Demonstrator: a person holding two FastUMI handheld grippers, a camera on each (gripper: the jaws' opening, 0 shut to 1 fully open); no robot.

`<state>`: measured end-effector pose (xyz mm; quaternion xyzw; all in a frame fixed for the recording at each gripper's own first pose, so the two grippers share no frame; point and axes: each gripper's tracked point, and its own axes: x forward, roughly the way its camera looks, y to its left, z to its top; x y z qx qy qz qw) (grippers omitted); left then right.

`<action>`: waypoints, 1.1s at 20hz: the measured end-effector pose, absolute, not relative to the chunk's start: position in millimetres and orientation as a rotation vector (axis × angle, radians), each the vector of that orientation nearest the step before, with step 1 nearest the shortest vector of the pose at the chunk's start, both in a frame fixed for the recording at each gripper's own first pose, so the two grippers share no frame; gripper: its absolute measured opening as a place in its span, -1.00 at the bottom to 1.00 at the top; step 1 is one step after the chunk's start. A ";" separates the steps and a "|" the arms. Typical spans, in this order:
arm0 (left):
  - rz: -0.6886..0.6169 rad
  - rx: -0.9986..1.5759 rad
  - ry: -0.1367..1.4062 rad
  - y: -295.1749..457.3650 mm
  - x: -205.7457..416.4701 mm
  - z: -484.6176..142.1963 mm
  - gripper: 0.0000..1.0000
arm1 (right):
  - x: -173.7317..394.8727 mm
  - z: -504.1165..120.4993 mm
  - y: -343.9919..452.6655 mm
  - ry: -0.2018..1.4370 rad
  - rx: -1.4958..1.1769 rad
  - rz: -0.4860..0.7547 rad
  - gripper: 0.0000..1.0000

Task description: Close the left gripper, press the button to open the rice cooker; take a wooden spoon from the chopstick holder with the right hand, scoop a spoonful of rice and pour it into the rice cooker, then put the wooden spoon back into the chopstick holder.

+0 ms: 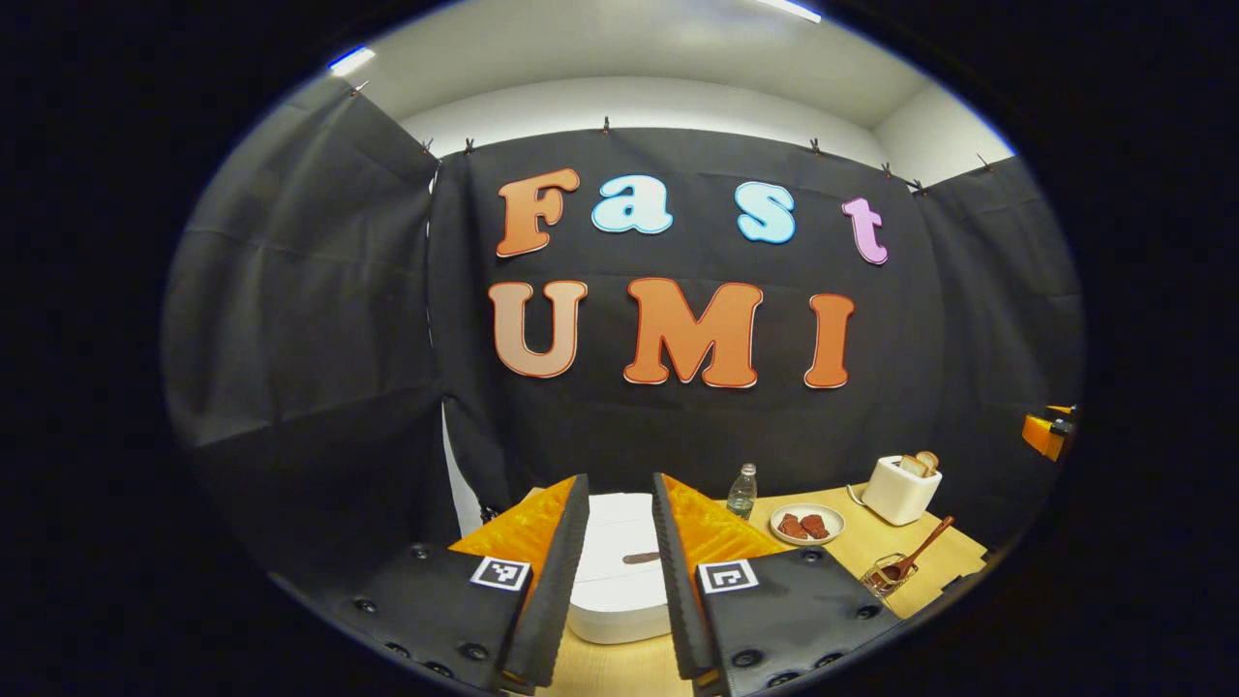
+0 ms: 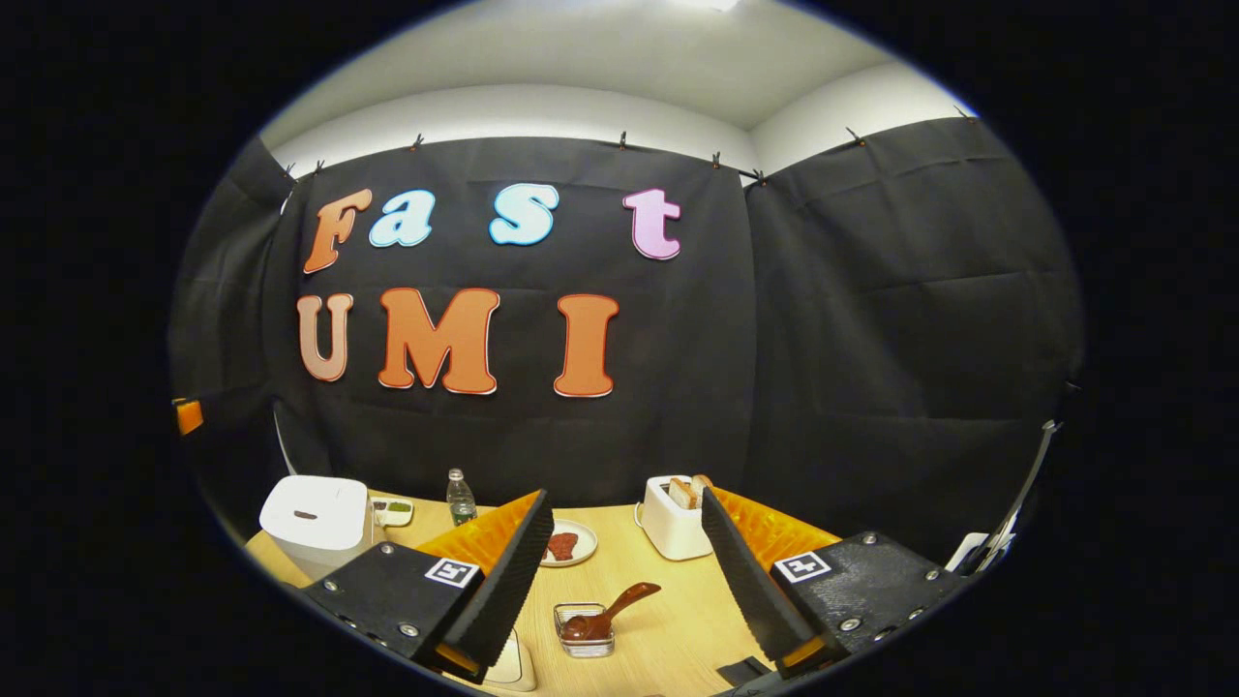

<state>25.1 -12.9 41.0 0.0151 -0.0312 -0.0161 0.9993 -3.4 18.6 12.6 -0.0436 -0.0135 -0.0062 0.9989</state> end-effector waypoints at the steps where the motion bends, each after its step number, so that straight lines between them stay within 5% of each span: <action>1: -0.015 0.032 -0.070 -6.1 30.6 40.4 0.07 | -1.9 11.1 17.1 -0.022 -0.092 -0.016 0.91; 3: 0.010 0.031 -0.060 1.4 40.0 41.5 -0.78 | -0.2 12.0 13.6 -0.024 -0.092 -0.024 0.91; 5: 0.004 0.023 -0.042 -3.0 43.3 39.5 -0.89 | 1.6 11.5 14.2 -0.023 -0.091 -0.023 0.91; 22: -0.103 0.019 0.198 -41.5 190.4 -72.0 -0.91 | 2.6 -0.1 -6.9 0.028 -0.111 -0.082 0.91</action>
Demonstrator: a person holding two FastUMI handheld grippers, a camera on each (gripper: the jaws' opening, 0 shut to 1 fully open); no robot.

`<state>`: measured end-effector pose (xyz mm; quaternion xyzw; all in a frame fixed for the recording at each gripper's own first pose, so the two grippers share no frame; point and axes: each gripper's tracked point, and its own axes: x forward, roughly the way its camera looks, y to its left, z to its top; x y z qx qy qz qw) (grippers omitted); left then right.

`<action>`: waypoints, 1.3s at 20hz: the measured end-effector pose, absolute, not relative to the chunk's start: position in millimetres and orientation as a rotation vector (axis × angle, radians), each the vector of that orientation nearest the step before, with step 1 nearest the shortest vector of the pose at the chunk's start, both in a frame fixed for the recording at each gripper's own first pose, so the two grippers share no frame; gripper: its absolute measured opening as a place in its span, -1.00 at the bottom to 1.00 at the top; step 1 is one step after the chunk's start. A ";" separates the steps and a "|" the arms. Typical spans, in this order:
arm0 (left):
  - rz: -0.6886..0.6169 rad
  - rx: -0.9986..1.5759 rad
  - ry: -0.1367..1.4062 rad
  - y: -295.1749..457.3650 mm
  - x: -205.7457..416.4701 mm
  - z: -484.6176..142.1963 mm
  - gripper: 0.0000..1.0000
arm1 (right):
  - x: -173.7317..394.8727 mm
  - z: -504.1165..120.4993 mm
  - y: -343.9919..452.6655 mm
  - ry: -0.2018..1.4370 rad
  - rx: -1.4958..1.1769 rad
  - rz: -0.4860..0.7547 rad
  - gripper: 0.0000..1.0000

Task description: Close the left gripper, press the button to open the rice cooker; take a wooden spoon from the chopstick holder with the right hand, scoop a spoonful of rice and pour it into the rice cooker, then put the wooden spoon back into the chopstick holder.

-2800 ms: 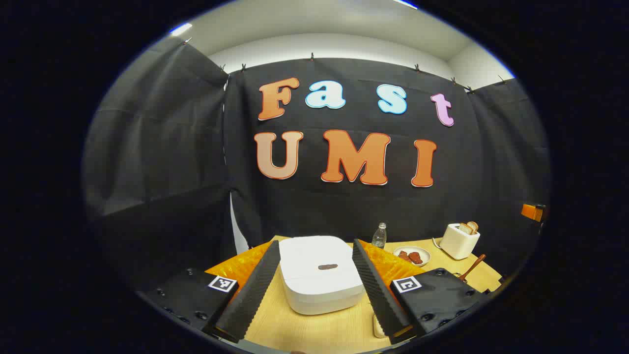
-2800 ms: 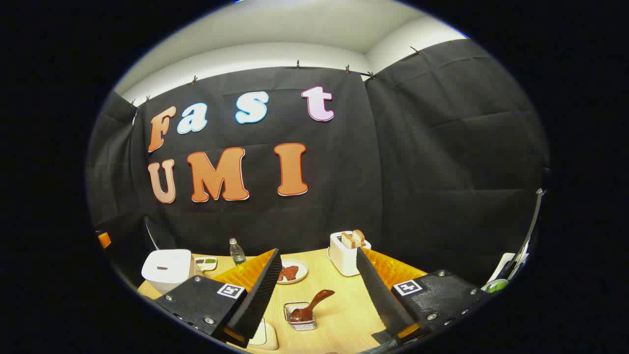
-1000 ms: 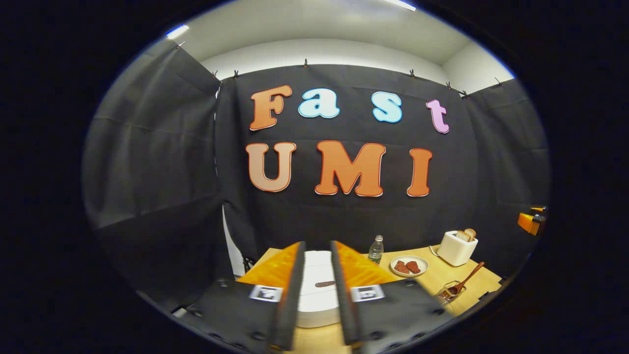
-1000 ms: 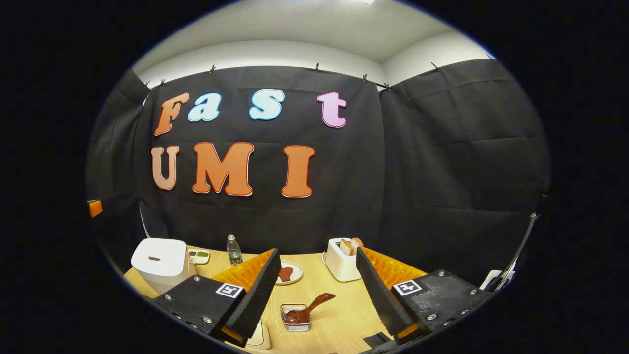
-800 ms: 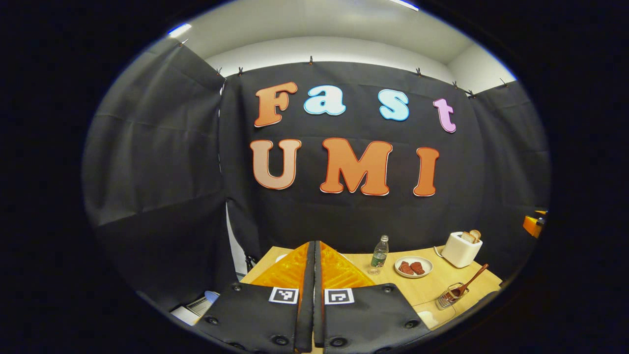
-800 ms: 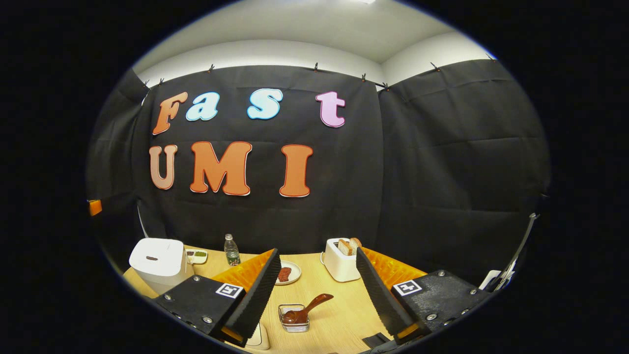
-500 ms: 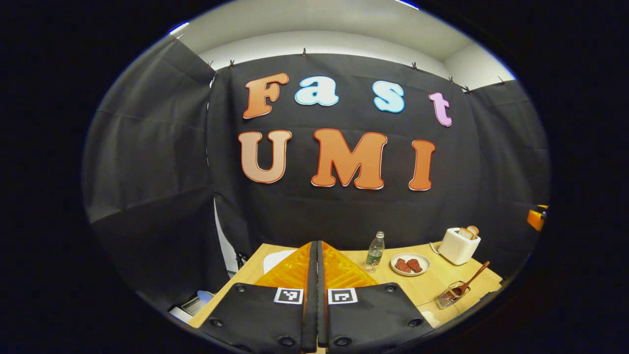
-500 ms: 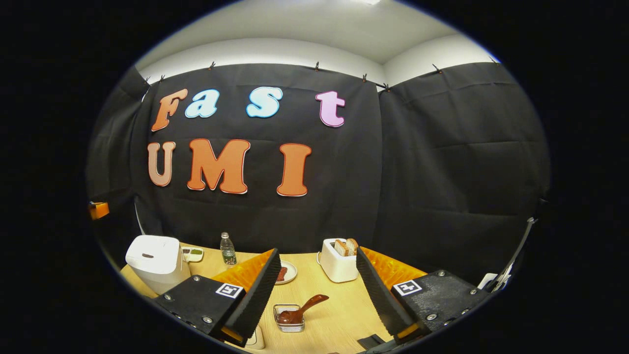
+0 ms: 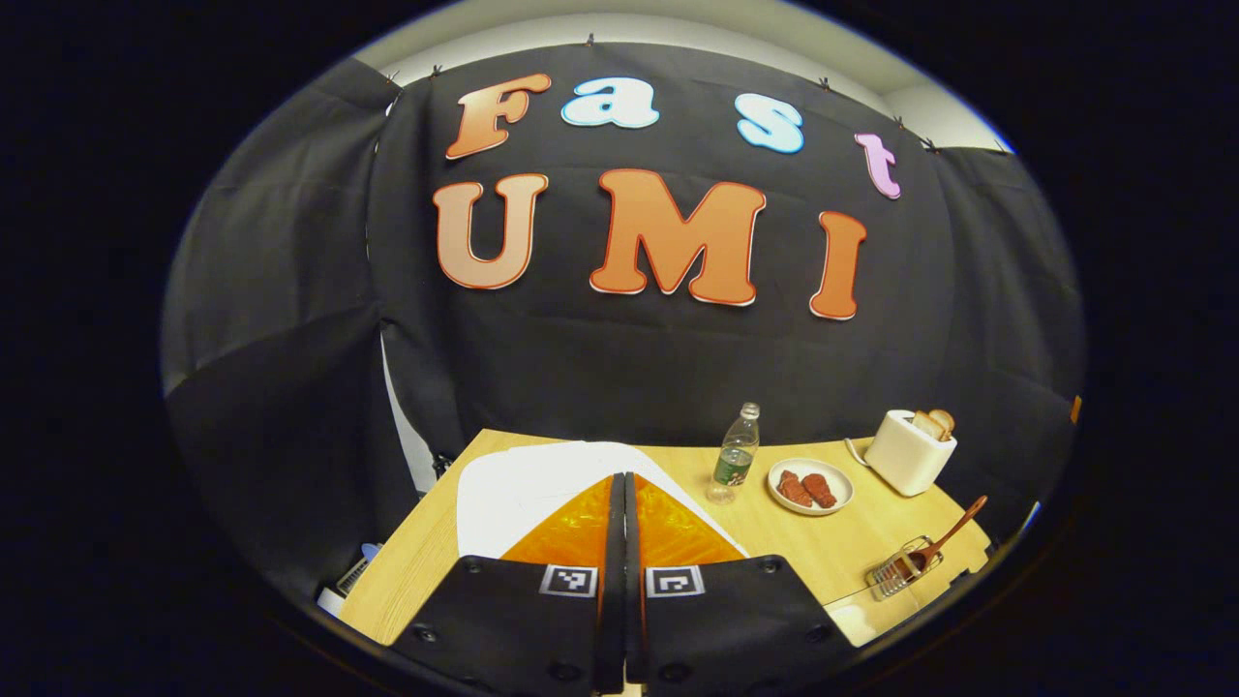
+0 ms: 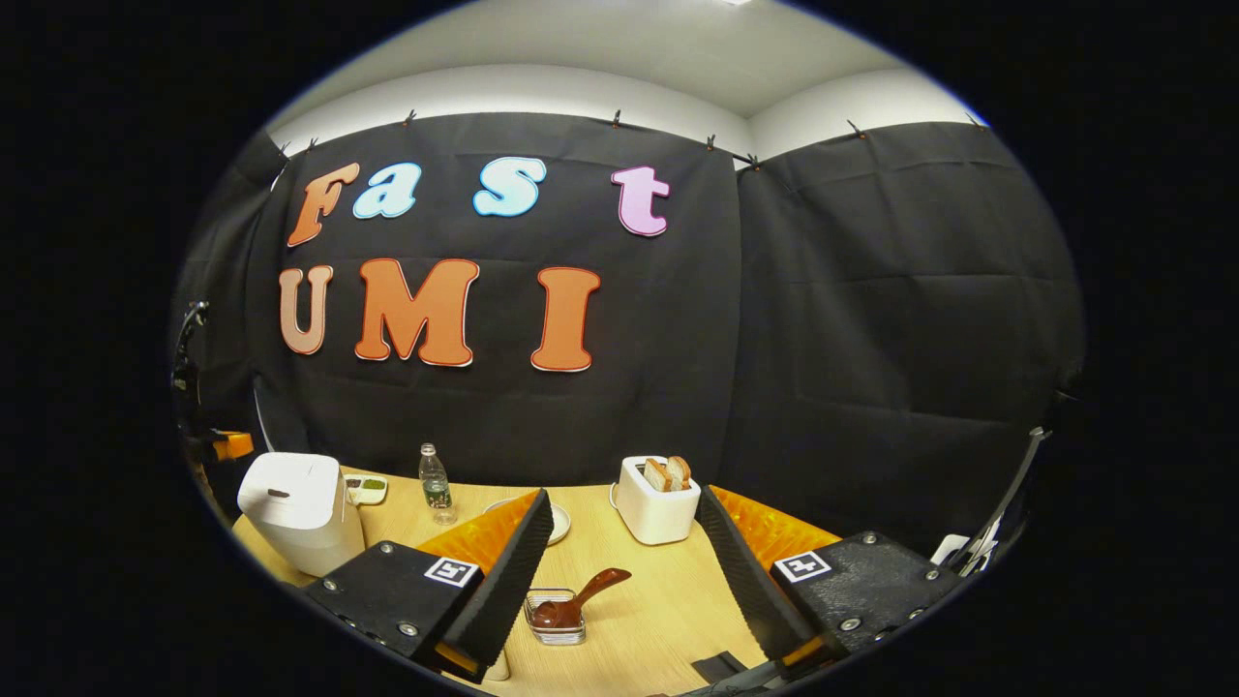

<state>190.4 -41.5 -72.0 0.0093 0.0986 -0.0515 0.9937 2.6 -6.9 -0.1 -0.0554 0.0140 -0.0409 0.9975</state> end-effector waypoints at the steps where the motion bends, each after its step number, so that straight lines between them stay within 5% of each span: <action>1: -0.107 0.008 0.219 -42.1 194.5 -81.6 -0.91 | 2.1 -4.3 -9.6 0.037 -0.108 -0.090 0.91; 16: -0.129 0.015 0.437 -37.7 205.1 -165.6 -0.89 | -0.4 -28.8 -24.9 0.102 -0.091 -0.145 0.92; 21: -0.116 0.020 0.408 -37.4 203.1 -151.5 -0.90 | -2.3 -27.4 -20.9 0.096 -0.096 -0.134 0.92; 26: -0.035 0.001 0.193 -17.6 193.9 -43.1 -0.90 | -5.7 -16.1 -23.2 0.056 -0.083 -0.136 0.91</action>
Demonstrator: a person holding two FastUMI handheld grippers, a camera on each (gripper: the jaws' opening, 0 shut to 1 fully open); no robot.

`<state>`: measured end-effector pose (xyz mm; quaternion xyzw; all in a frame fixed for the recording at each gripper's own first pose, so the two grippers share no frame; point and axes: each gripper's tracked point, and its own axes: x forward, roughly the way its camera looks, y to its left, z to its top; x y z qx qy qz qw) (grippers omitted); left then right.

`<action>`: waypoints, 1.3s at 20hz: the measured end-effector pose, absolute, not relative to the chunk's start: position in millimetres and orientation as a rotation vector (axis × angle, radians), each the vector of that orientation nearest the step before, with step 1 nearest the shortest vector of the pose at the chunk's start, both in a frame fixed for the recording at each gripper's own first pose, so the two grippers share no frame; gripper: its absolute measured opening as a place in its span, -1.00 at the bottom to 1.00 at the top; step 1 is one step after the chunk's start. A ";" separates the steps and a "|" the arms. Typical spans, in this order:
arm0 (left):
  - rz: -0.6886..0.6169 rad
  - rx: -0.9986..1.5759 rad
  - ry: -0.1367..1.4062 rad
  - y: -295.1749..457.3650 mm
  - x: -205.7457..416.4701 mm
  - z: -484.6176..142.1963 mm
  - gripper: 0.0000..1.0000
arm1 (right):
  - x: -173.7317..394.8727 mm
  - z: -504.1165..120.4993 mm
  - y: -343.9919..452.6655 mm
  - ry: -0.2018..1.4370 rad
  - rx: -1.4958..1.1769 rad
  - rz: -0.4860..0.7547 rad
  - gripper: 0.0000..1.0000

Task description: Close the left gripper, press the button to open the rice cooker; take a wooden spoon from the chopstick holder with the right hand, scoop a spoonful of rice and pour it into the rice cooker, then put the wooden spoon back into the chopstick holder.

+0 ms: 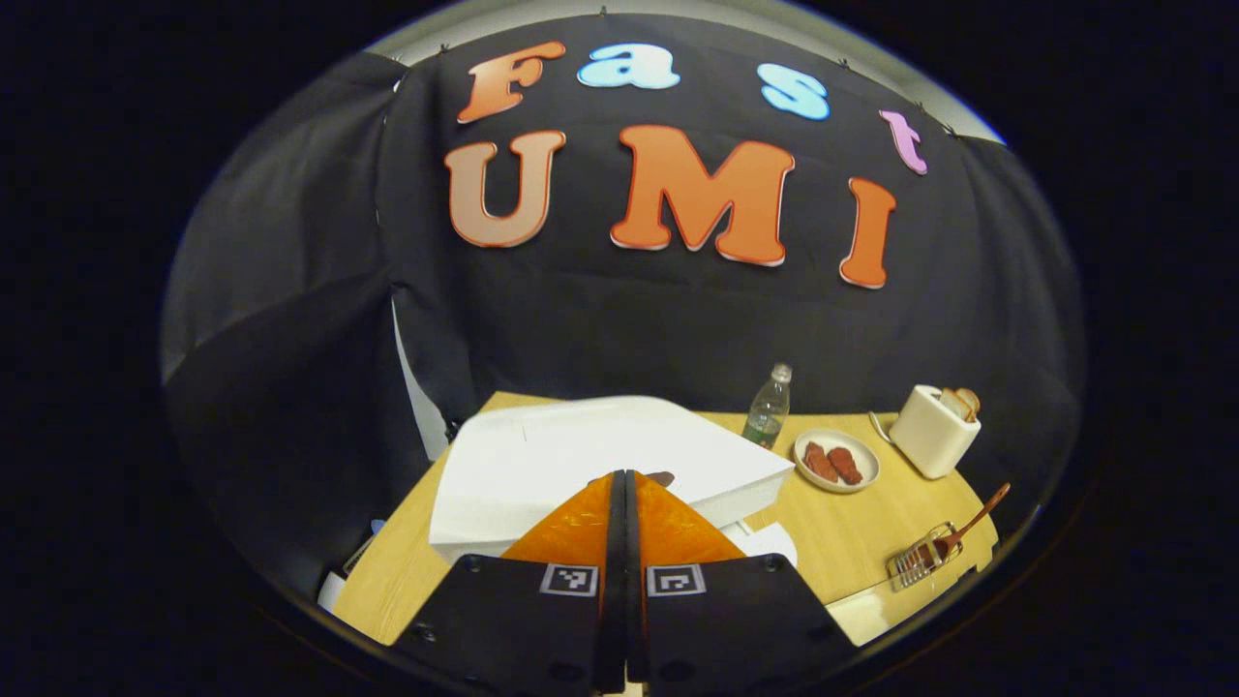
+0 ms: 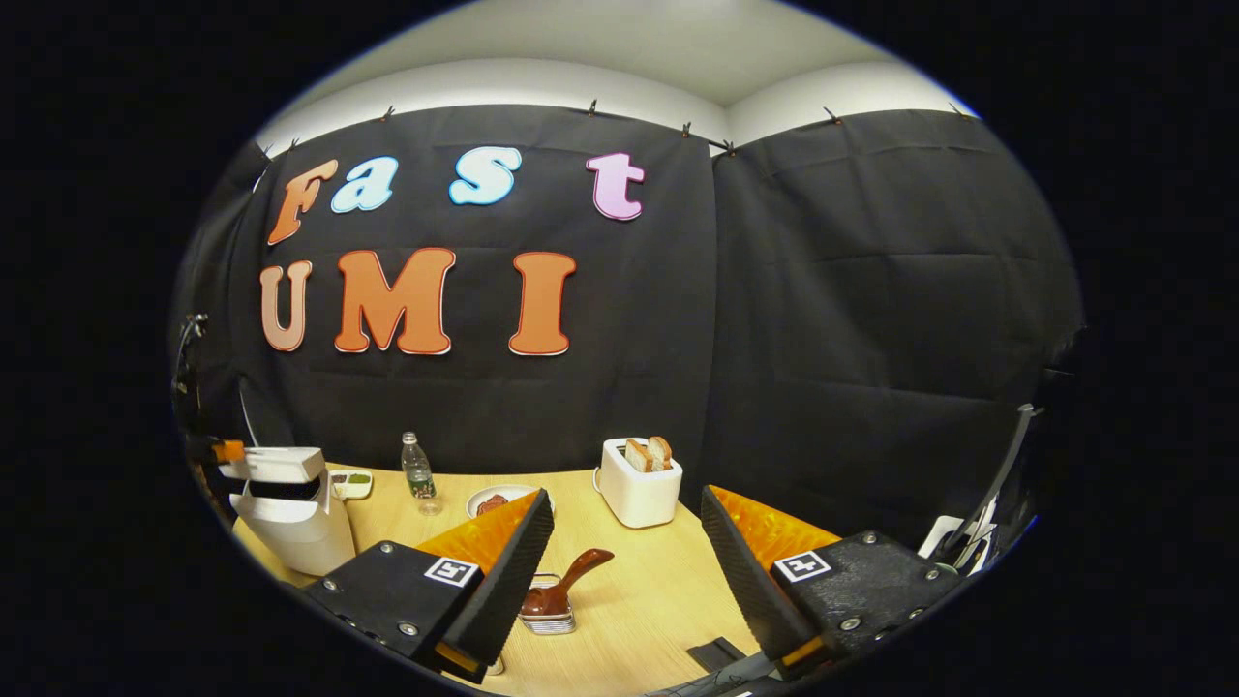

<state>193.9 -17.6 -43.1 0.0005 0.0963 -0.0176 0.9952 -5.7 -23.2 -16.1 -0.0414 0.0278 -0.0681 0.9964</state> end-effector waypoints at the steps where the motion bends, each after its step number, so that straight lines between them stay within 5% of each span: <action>1: -0.028 0.009 0.152 -15.2 185.9 -21.1 -0.91 | -5.7 -15.8 -23.1 0.053 -0.079 -0.134 0.91; 11: 0.008 -0.008 -0.060 14.4 113.5 87.2 -0.91 | 22.6 -41.3 -8.5 0.085 -0.035 -0.062 0.91; 26: 0.128 0.038 -0.145 61.2 42.5 112.4 -0.84 | 122.6 -180.6 -23.2 0.334 0.203 -0.063 0.89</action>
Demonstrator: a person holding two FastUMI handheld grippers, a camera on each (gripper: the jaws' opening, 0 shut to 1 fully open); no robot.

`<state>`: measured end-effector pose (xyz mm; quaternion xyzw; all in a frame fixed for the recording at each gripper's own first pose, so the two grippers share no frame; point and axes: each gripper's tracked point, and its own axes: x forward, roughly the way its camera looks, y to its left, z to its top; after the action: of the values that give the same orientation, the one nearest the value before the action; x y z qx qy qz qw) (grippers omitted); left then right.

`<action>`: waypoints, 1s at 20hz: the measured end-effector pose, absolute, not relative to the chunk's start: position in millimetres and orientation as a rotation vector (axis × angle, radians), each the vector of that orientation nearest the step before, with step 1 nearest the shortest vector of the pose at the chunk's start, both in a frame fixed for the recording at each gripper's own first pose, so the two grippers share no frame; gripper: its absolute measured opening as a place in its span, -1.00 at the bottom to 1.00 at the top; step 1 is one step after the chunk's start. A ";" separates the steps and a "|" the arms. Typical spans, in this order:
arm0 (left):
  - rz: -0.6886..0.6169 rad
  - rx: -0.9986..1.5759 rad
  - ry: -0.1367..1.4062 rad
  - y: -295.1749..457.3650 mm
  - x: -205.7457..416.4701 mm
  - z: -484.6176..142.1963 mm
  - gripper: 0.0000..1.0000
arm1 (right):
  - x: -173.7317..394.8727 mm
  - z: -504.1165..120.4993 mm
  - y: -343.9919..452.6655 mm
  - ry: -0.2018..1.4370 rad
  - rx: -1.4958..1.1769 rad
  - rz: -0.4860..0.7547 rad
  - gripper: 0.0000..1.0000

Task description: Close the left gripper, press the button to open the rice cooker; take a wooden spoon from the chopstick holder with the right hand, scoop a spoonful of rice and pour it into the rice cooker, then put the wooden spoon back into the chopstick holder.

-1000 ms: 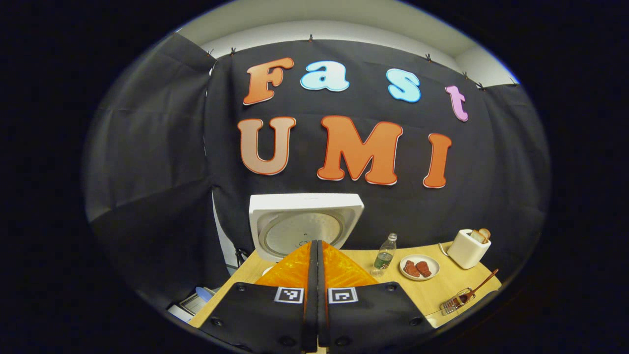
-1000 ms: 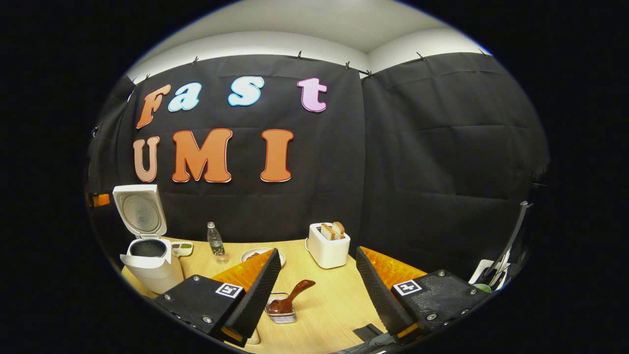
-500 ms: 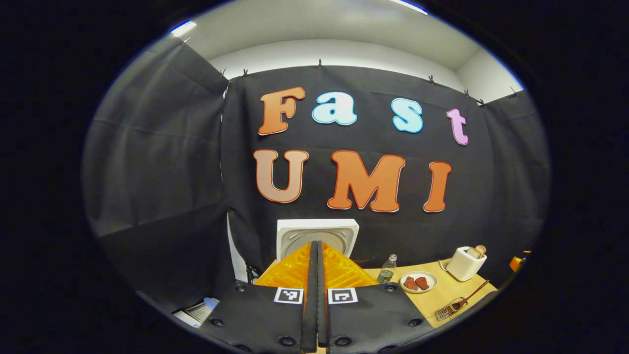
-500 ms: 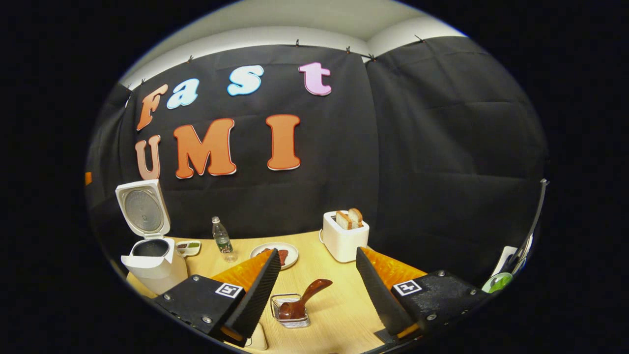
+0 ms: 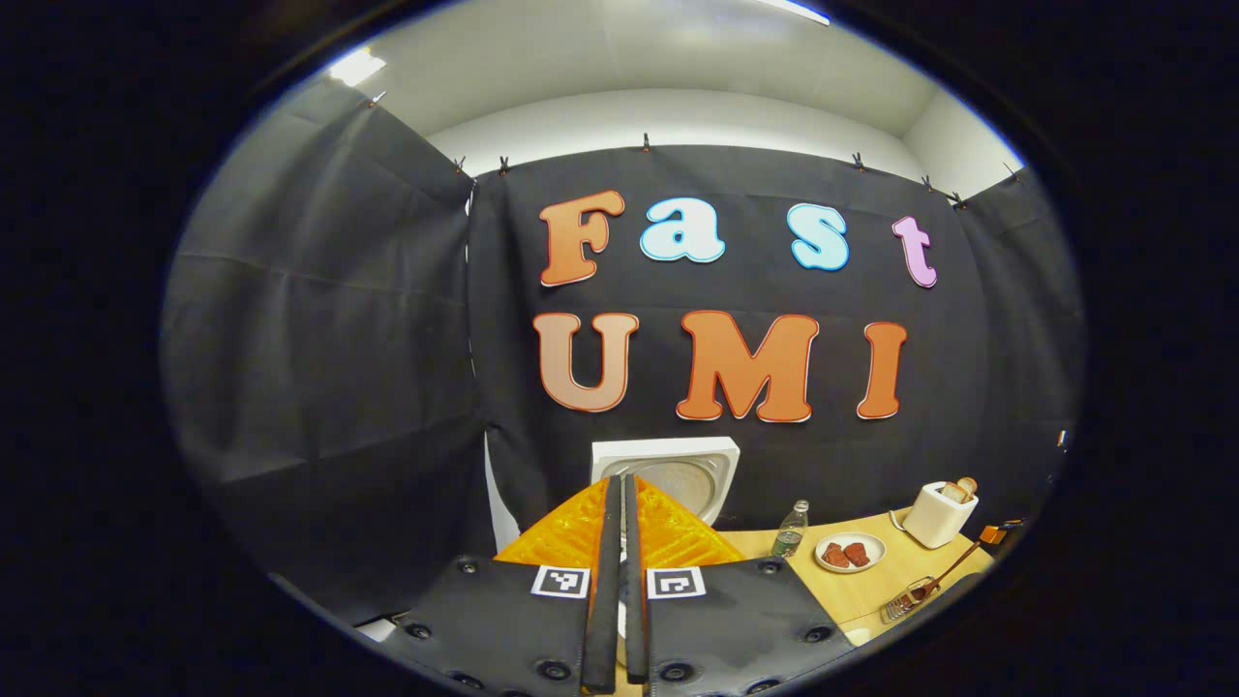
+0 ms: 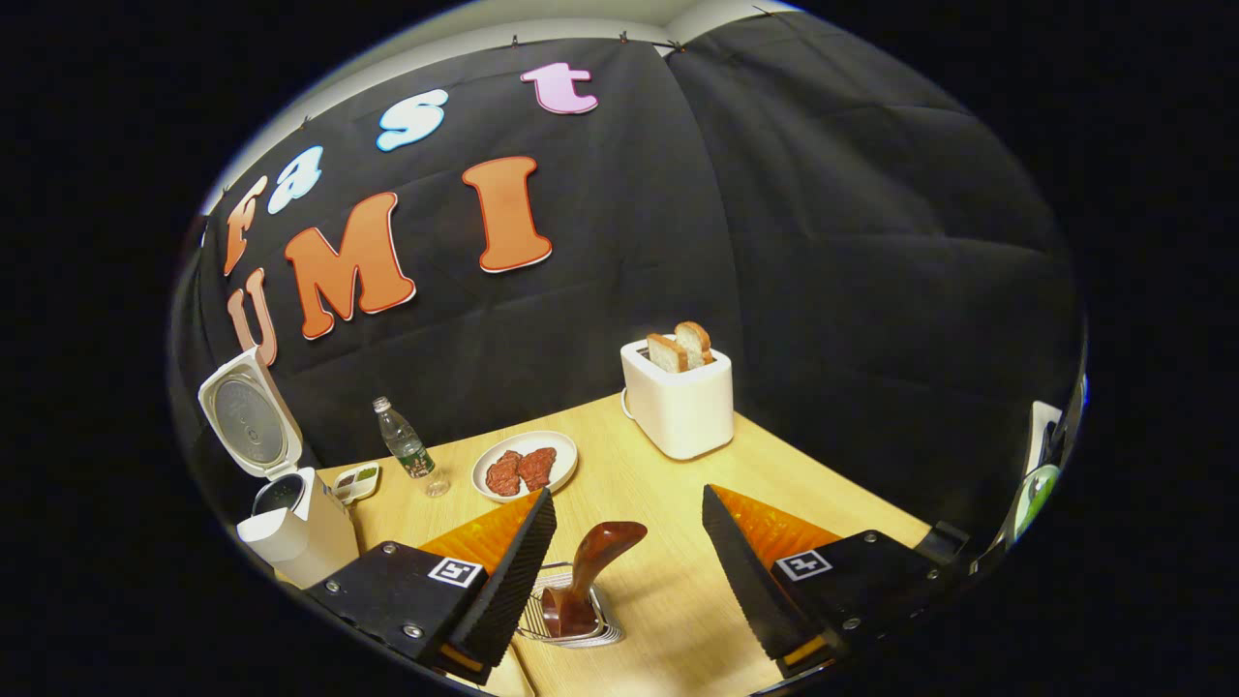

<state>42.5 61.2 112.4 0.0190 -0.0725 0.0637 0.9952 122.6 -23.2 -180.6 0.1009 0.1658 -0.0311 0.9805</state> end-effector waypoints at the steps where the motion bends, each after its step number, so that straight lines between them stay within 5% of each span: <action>1: 0.132 0.032 -0.152 62.9 40.3 112.9 -0.81 | 123.2 -187.7 -19.7 0.348 0.226 -0.055 0.88; 3: 0.132 0.015 -0.149 62.1 37.5 111.7 -0.44 | 127.3 -200.6 -14.6 0.365 0.245 -0.047 0.86; 6: 0.139 0.001 -0.111 66.6 34.9 96.4 -0.37 | 129.9 -214.0 -6.2 0.409 0.293 -0.033 0.77; 8: 0.135 -0.007 -0.098 67.3 34.9 90.7 0.07 | 131.1 -216.2 0.1 0.424 0.364 -0.020 0.68; 10: 0.117 -0.029 -0.085 68.0 37.1 85.3 0.10 | 133.7 -219.9 3.1 0.428 0.384 -0.015 0.53; 13: 0.119 -0.054 -0.067 72.0 34.6 77.2 0.79 | 140.1 -221.3 3.3 0.443 0.450 -0.009 0.32; 15: 0.142 -0.051 -0.071 79.2 32.4 78.7 0.77 | 141.4 -222.5 2.2 0.447 0.505 -0.005 0.20; 16: 0.148 -0.044 -0.071 82.3 33.2 77.3 0.75 | 140.8 -225.9 1.4 0.447 0.517 -0.001 -0.03; 20: 0.154 -0.021 -0.077 81.5 31.0 79.2 0.85 | 136.6 -240.9 3.7 0.472 0.587 0.030 -0.05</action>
<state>31.0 81.5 79.2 -0.0107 -0.0385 0.0768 0.9962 136.6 3.7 -240.9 0.2866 0.2305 0.0145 0.9298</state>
